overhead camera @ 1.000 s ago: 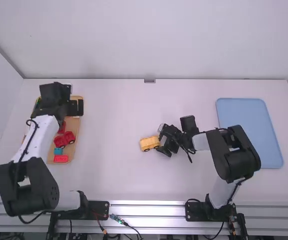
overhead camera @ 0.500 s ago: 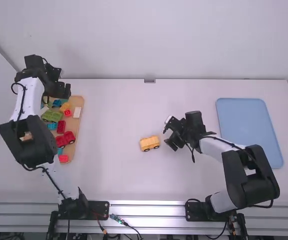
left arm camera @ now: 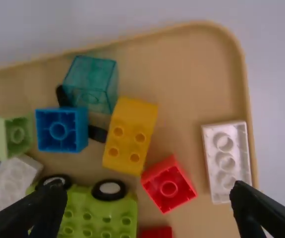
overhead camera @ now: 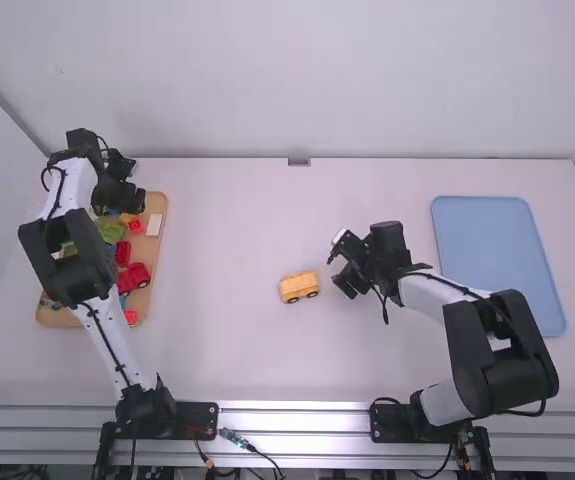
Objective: Assemble lego blocks to make yellow taxi
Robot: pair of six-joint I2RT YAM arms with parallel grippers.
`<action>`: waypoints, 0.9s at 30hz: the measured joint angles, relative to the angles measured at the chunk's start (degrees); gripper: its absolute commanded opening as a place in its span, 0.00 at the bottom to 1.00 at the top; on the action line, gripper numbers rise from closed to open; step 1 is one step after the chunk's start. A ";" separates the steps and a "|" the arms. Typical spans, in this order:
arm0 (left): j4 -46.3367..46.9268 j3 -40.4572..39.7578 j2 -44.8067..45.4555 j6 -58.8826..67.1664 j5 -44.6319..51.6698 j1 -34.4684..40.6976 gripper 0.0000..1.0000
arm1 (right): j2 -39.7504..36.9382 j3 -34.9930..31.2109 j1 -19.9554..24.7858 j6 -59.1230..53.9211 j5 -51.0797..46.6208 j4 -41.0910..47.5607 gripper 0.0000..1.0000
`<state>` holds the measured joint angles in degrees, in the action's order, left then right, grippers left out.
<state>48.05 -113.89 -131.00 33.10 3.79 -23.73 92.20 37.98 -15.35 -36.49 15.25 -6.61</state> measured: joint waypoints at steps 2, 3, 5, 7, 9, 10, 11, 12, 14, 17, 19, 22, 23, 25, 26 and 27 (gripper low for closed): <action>-1.68 0.00 0.00 -0.04 -0.46 -0.02 0.93 | -0.02 0.00 -0.02 0.13 0.00 0.39 0.99; -2.34 0.00 0.00 -0.02 -0.61 -0.04 0.97 | -0.02 0.00 -0.02 0.11 0.00 0.44 0.99; -3.96 0.07 -0.02 0.20 -0.85 -0.11 0.97 | -0.02 0.00 -0.02 0.09 0.02 0.81 0.99; -5.73 0.13 -0.02 0.24 -0.94 -0.11 0.99 | -0.02 0.00 -0.02 0.11 0.00 0.79 0.99; -6.49 0.55 -0.02 0.42 -1.07 -0.11 0.99 | -0.02 0.00 -0.02 0.00 0.00 0.81 0.99; -6.86 1.16 -0.02 0.63 -1.22 -0.11 0.99 | -0.02 0.00 -0.02 0.00 0.00 0.83 0.99; -7.06 1.84 -0.04 0.81 -1.38 -0.11 0.99 | -0.02 0.00 -0.02 -0.02 0.00 0.83 0.99; -7.06 1.84 -0.04 0.81 -1.38 -0.11 0.99 | -0.02 0.00 -0.02 -0.02 0.00 0.83 0.99; -7.87 3.72 -0.04 0.85 -1.46 -0.28 0.99 | -0.02 0.00 -0.02 0.07 0.02 0.83 0.99; -8.11 4.79 -0.26 1.07 -1.09 -0.74 0.99 | -0.02 0.00 -0.02 0.11 0.04 0.76 0.99; -8.11 5.20 -0.48 1.44 -0.50 -1.36 1.00 | -0.02 0.00 -0.02 0.11 0.02 0.72 0.99; -8.11 5.97 -0.70 1.49 0.72 -2.89 0.99 | -0.02 0.00 -0.02 -0.07 0.17 0.52 0.99; -8.09 6.23 -0.72 1.49 1.31 -3.58 0.99 | -0.02 0.00 0.00 -0.07 0.37 0.44 0.99; -8.26 6.27 -0.83 1.51 2.45 -4.68 0.99 | -0.02 0.00 0.00 -0.04 0.72 0.44 0.99; -8.35 6.27 -0.85 1.49 2.67 -4.83 0.99 | -0.02 0.00 0.00 0.07 0.76 0.48 0.99; -8.57 6.27 -0.90 1.51 3.23 -5.38 0.99 | -0.02 0.00 0.00 0.02 0.81 0.55 0.99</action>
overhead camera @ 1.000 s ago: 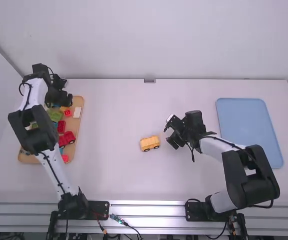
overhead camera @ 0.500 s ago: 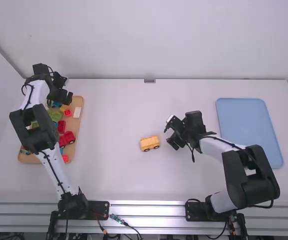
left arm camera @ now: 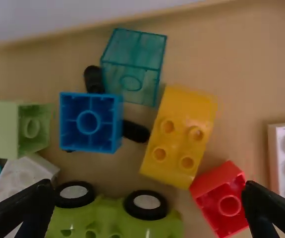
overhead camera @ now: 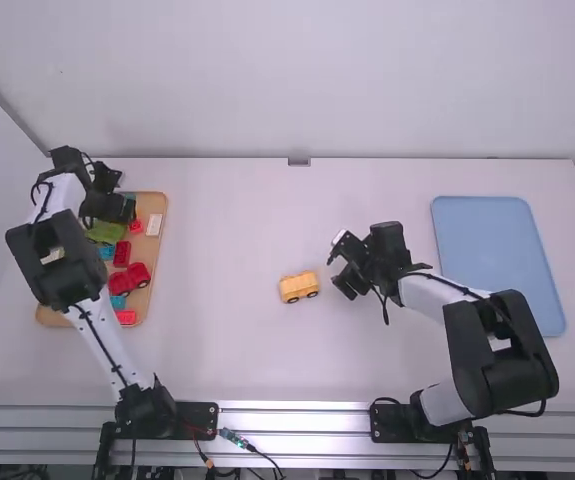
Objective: Assemble lego blocks to make yellow taxi
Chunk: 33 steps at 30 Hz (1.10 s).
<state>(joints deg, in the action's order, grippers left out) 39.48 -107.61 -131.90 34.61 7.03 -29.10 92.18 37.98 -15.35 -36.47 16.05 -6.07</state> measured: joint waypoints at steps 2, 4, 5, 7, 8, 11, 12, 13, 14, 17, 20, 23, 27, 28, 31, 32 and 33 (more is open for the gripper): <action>0.04 0.00 0.00 0.44 0.55 -0.59 0.99 | 0.00 0.00 0.00 -0.02 0.13 0.09 0.99; 0.11 0.00 0.00 1.05 0.48 -0.63 0.99 | 0.00 0.00 0.00 0.04 0.13 0.00 0.99; 0.11 0.00 0.00 1.16 0.46 -0.57 1.00 | 0.00 0.00 -0.02 -0.07 0.15 -0.02 0.99; -0.22 0.00 0.00 1.42 0.04 -0.24 1.00 | 0.00 0.00 0.00 -0.02 0.20 -0.15 0.99; -0.68 0.00 0.00 1.42 -0.17 -0.04 1.00 | 0.00 0.00 -0.02 -0.07 0.26 -0.17 0.99; -2.67 0.59 0.00 1.42 -0.17 0.44 0.98 | 0.00 0.00 -0.31 0.02 0.24 -0.09 0.99; -3.17 0.94 0.00 1.42 -0.20 0.48 0.97 | 0.00 0.00 -0.42 0.00 0.24 -0.07 0.99; -3.87 1.81 0.00 1.31 -0.17 0.46 0.88 | 0.00 0.00 -0.63 -0.15 0.28 -0.07 0.99; -4.35 2.43 0.00 1.46 -0.17 0.50 0.86 | 0.00 0.00 -0.81 -0.24 0.28 0.02 0.99; -5.29 3.63 0.00 1.44 -0.17 0.50 0.80 | 0.00 0.00 -1.29 -0.85 0.26 0.24 0.99; -5.95 4.17 0.00 1.44 -0.20 0.61 0.77 | 0.00 0.00 -1.51 -1.31 0.26 0.26 0.99; -5.66 4.17 0.00 1.49 -0.20 0.61 0.70 | 0.00 0.00 -1.51 -1.33 0.24 0.24 0.99; -4.94 4.17 0.00 1.46 -0.20 0.68 0.60 | 0.00 0.00 -1.51 -1.31 0.26 0.24 0.99; -4.63 4.17 0.00 1.42 -0.17 0.72 0.59 | 0.00 0.00 -1.51 -1.38 0.24 0.26 0.99; -4.44 4.17 0.00 1.44 -0.20 0.90 0.58 | 0.00 0.00 -1.51 -1.38 0.28 0.24 0.99; -4.44 4.17 0.00 1.44 -0.20 0.96 0.57 | 0.00 0.00 -1.51 -1.46 0.28 0.26 0.99; -4.39 4.17 0.00 1.44 -0.22 1.07 0.57 | 0.00 0.00 -1.42 -1.51 0.26 0.26 0.99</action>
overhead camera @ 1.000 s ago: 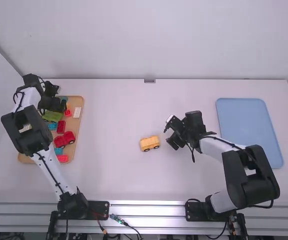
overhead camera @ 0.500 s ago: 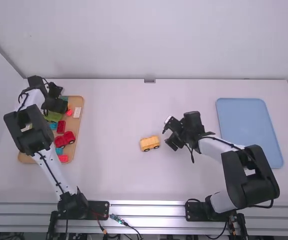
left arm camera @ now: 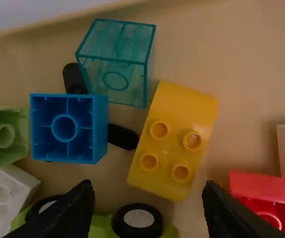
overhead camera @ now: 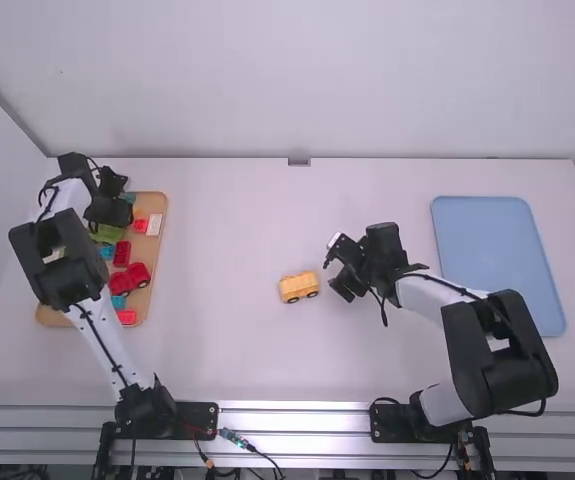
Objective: Assemble lego blocks to make yellow taxi
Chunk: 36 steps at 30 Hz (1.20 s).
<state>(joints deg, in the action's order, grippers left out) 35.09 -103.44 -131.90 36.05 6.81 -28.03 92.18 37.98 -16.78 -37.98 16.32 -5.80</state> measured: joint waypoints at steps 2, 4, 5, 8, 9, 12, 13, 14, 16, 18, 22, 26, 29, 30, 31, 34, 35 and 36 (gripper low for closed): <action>0.09 0.00 0.00 0.02 0.02 0.13 0.57 | 0.00 0.00 0.13 0.17 0.02 0.02 0.99; 0.15 0.00 0.00 0.04 0.02 0.31 0.57 | 0.00 0.00 0.48 0.11 0.02 0.07 0.99; 0.15 0.00 0.00 0.09 0.04 0.33 0.57 | 0.00 0.00 0.57 -0.07 0.04 0.07 0.99; -0.09 0.00 0.00 0.26 0.07 0.35 0.57 | 0.00 0.00 0.66 0.24 0.00 0.07 0.99; -0.22 0.00 0.00 0.44 0.11 0.35 0.57 | 0.00 0.00 0.66 0.00 0.00 0.04 0.99; -0.92 0.00 0.00 1.09 0.79 0.35 0.57 | 0.00 0.00 0.44 0.07 0.02 0.09 0.99; -1.84 0.20 0.00 1.38 1.20 0.35 0.57 | 0.00 0.00 0.39 0.13 0.02 0.04 0.99; -2.49 0.39 0.00 1.51 1.38 0.35 0.57 | 0.00 0.00 0.39 0.00 0.02 0.07 0.99; -3.13 0.90 0.00 1.51 1.64 0.35 0.57 | 0.00 0.00 0.44 0.00 -0.02 0.04 0.99; -3.34 1.49 0.00 1.51 1.79 0.35 0.57 | 0.00 0.00 0.50 0.02 0.00 0.02 0.99; -3.32 1.81 0.00 1.51 2.01 0.35 0.57 | 0.00 0.00 0.55 0.15 0.00 0.07 0.99; -3.28 1.84 0.00 1.51 2.05 0.35 0.53 | 0.00 0.00 0.55 0.22 0.02 0.00 0.99; -3.23 1.81 0.00 1.51 2.03 0.35 0.50 | 0.00 0.00 0.55 0.02 0.02 0.04 0.99; -3.19 1.84 0.00 1.53 2.03 0.35 0.49 | 0.00 0.00 0.55 0.28 0.02 0.04 0.99; -3.08 1.84 0.00 1.53 2.03 0.35 0.49 | 0.00 0.00 0.55 0.09 0.02 0.07 0.99; -2.80 1.81 0.00 1.55 2.03 0.35 0.49 | 0.00 0.00 0.55 0.22 0.02 0.04 0.99; -2.80 1.81 0.00 1.53 2.03 0.35 0.49 | 0.00 0.00 0.55 0.22 0.02 0.04 0.99; -2.86 1.81 0.00 1.53 2.03 0.35 0.49 | 0.00 0.00 0.55 0.17 0.04 0.07 0.99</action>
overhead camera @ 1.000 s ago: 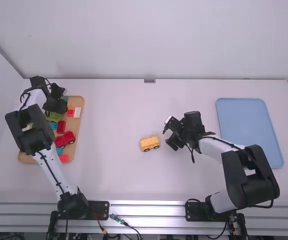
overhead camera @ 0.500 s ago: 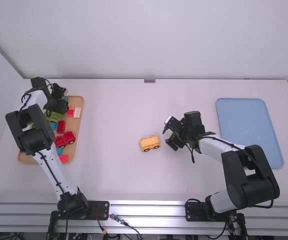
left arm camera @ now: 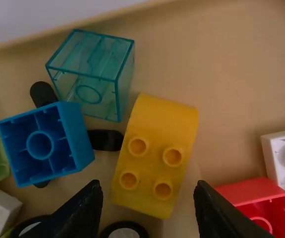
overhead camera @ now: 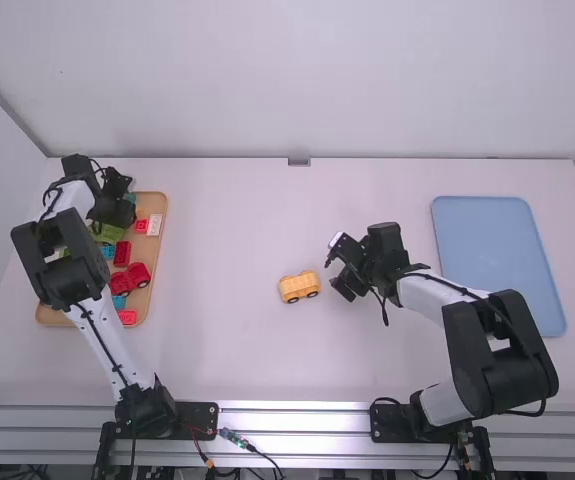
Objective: Assemble lego blocks to make yellow taxi
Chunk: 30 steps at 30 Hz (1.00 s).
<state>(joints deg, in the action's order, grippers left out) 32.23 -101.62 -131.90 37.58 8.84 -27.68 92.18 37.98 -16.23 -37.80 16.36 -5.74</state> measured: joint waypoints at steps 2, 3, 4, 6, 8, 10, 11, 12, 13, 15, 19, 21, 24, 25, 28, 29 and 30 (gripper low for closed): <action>0.04 0.02 0.00 -0.04 0.00 0.00 0.41 | 0.00 0.00 0.00 0.04 -0.02 0.00 0.99; 0.02 0.02 0.00 0.00 -0.02 0.00 0.40 | 0.00 0.00 0.00 0.02 -0.02 0.02 0.99; 0.07 0.02 0.00 0.00 0.00 0.00 0.38 | 0.00 0.00 0.00 -0.13 -0.04 -0.02 0.99; 0.04 0.00 0.00 0.00 0.00 -0.02 0.36 | 0.00 0.00 0.00 -0.04 -0.02 0.00 0.99; 0.07 0.00 0.00 0.00 0.00 -0.02 0.35 | 0.00 0.00 -0.02 -0.04 0.00 -0.02 0.99; 0.09 0.02 0.00 0.00 0.00 0.00 0.34 | 0.00 0.00 -0.15 -0.11 -0.02 0.02 0.99; 0.07 0.02 0.00 0.00 0.00 0.00 0.33 | 0.00 0.00 -0.15 -0.09 -0.02 0.02 0.99; 0.07 0.02 0.00 -0.02 0.00 0.00 0.33 | 0.00 0.00 -0.15 -0.02 -0.04 -0.02 0.99; 0.04 0.02 0.00 -0.02 0.00 0.00 0.33 | 0.00 0.00 -0.15 -0.09 -0.04 0.00 0.99; -0.09 0.02 0.00 -0.04 -0.02 0.00 0.38 | 0.00 0.00 -0.15 0.00 -0.04 0.02 0.99; -2.23 1.14 0.00 0.00 0.02 0.00 0.43 | 0.00 0.00 -0.15 0.13 -0.02 0.02 0.99; -2.89 1.90 0.00 -0.02 0.00 0.00 0.43 | 0.00 0.00 -0.15 -0.13 -0.07 0.02 0.99; -3.52 2.80 0.00 0.00 0.00 0.00 0.41 | 0.00 0.00 -0.15 -0.13 -0.02 0.02 0.99; -3.82 2.86 0.00 -0.04 0.04 0.00 0.40 | 0.00 0.00 -0.15 -0.09 -0.02 0.00 0.99; -4.50 2.86 0.00 -0.26 0.11 0.00 0.36 | 0.00 0.00 -0.15 0.09 -0.04 0.02 0.99; -4.48 2.86 0.00 -0.26 0.37 0.00 0.36 | 0.00 0.00 -0.15 -0.15 -0.02 0.02 0.99; -4.48 2.86 0.00 -0.26 0.57 0.00 0.36 | 0.00 0.00 -0.15 -0.15 -0.04 0.02 0.99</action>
<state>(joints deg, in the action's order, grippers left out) 27.75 -98.76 -131.90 37.32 9.41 -27.68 92.18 37.98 -16.38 -37.95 16.32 -5.72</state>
